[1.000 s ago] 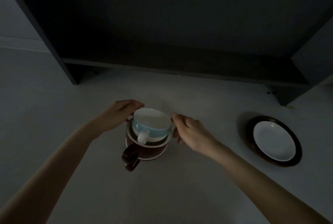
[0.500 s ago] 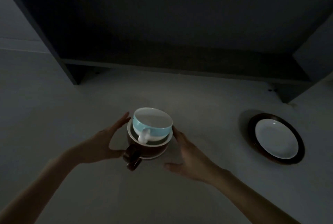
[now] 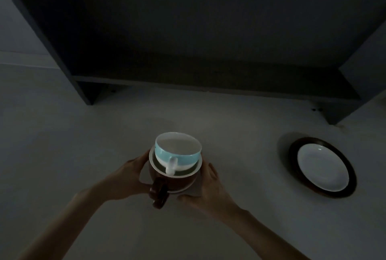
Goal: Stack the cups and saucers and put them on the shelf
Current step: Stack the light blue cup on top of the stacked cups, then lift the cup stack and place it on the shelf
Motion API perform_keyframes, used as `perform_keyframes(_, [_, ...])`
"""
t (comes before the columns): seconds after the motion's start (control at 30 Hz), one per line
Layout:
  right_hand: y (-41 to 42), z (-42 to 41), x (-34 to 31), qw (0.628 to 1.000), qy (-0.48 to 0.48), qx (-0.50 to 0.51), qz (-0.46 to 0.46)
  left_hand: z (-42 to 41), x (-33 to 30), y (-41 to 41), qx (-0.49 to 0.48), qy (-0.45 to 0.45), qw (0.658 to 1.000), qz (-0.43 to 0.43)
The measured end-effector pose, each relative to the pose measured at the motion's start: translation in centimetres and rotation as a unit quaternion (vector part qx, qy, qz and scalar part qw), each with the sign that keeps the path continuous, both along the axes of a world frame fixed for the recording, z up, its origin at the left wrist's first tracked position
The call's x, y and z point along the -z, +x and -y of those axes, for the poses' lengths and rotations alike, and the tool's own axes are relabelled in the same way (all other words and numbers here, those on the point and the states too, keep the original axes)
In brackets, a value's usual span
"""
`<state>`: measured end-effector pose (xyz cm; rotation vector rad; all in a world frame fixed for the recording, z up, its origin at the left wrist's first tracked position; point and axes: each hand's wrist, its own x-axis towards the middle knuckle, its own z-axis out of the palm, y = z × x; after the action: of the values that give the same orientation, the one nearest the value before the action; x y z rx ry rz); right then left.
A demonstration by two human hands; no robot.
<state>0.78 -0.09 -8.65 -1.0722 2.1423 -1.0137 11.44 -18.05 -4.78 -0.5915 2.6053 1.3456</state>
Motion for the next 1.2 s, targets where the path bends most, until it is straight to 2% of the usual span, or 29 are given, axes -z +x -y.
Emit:
perform_keyframes(0.13, [-0.1, 0.2, 0.0, 0.977, -0.066, 0.057, 0.195, -1.0, 2.0, 0.2, -0.034, 0.035, 0.997, -0.061])
perform_keyframes(0.23, [-0.4, 0.4, 0.3, 0.963, -0.094, 0.089, 0.238, -1.9, 2.7, -0.2, -0.050, 0.046, 0.995, -0.079])
perform_keyframes(0.57, [-2.9, -2.3, 0.9, 0.957, -0.121, 0.166, 0.207, -4.4, 3.6, -3.2, -0.046, 0.037, 0.993, -0.101])
perform_keyframes(0.7, [-4.2, -4.5, 0.8, 0.968, -0.125, 0.159, 0.149, -5.9, 3.6, -4.9, -0.043, 0.052, 0.993, -0.092])
perform_keyframes(0.8, [-5.0, -5.8, 0.5, 0.979, -0.093, 0.154, 0.090, -7.0, 3.0, -6.2, -0.041, 0.083, 0.992, -0.082])
perform_keyframes(0.97, [-7.6, -6.8, -1.8, 0.982, -0.097, 0.145, 0.073, -7.8, 0.6, -9.1, -0.021, 0.092, 0.992, -0.083])
perform_keyframes(1.1, [-10.4, -6.6, -5.0, 0.985, -0.094, 0.138, 0.045, -7.7, -2.5, -12.1, 0.019, 0.032, 0.994, -0.105])
perform_keyframes(1.2, [-12.7, -6.5, -7.8, 0.989, -0.087, 0.119, -0.008, -7.3, -4.8, -14.8, 0.015, 0.004, 0.992, -0.123])
